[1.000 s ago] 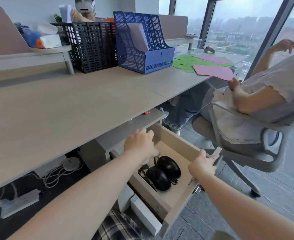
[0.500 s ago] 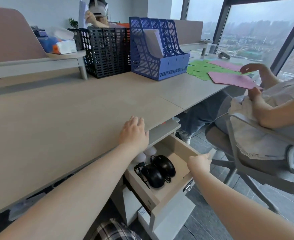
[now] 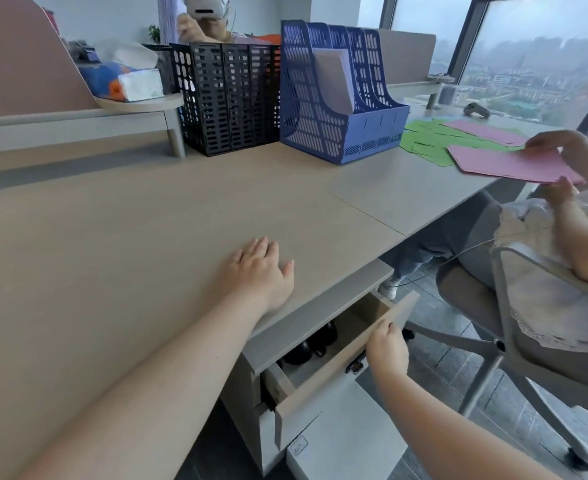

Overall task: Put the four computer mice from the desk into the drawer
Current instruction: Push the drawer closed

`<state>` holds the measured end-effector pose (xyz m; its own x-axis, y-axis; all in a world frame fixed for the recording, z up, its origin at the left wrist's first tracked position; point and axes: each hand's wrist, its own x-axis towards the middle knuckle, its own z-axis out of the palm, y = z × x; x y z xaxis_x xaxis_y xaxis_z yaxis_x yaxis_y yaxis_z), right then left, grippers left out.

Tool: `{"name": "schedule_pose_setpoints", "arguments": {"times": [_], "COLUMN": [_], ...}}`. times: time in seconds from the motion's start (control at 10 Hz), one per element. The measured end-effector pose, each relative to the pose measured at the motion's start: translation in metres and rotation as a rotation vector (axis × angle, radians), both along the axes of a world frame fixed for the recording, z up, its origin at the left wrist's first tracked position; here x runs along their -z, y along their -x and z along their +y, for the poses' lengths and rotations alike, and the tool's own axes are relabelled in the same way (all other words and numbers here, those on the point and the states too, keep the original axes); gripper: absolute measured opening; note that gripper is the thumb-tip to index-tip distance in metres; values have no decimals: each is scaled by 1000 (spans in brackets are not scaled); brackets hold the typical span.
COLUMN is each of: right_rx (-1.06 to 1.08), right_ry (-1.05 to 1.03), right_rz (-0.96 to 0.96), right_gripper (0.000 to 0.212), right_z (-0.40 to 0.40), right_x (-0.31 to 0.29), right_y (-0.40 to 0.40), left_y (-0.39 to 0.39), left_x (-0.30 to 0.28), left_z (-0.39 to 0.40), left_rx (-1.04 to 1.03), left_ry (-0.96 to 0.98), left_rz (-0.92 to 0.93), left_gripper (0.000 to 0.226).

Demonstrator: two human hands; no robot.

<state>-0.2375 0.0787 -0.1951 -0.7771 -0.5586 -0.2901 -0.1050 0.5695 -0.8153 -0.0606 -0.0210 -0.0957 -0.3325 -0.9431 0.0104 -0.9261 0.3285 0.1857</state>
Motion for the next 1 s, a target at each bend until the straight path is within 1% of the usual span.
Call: {"name": "schedule_pose_setpoints", "arguments": {"times": [0.2, 0.3, 0.4, 0.5, 0.6, 0.7, 0.8, 0.9, 1.0], "right_rx": [90, 83, 78, 108, 141, 134, 62, -61, -221], "right_ry": [115, 131, 161, 144, 177, 182, 161, 128, 32], "right_rz": [-148, -214, -363, -369, -374, -376, -396, -370, -203], "right_gripper": [44, 46, 60, 62, 63, 62, 61, 47, 39], "right_z": [-21, -34, -46, -53, -57, -56, -49, -45, -40], "right_x": [-2, 4, 10, 13, 19, 23, 18, 10, 1], "right_y": [-13, -12, -9, -8, -6, -4, -1, 9, 22], "left_y": [0, 0, 1, 3, 5, 5, 4, 4, 4], "left_x": [2, 2, 3, 3, 2, 1, -1, -1, -1], "left_z": [-1, 0, -1, -4, -6, -5, -4, -4, -3], "left_rx": [7, 2, 3, -8, -10, -6, -7, -5, -10], "left_ry": [-9, 0, -5, -7, -9, -5, -7, -22, -3], "left_rz": [27, 47, 52, 58, 55, 35, 31, 34, 47], "left_gripper": [63, 63, 63, 64, 64, 63, 63, 63, 63]}}
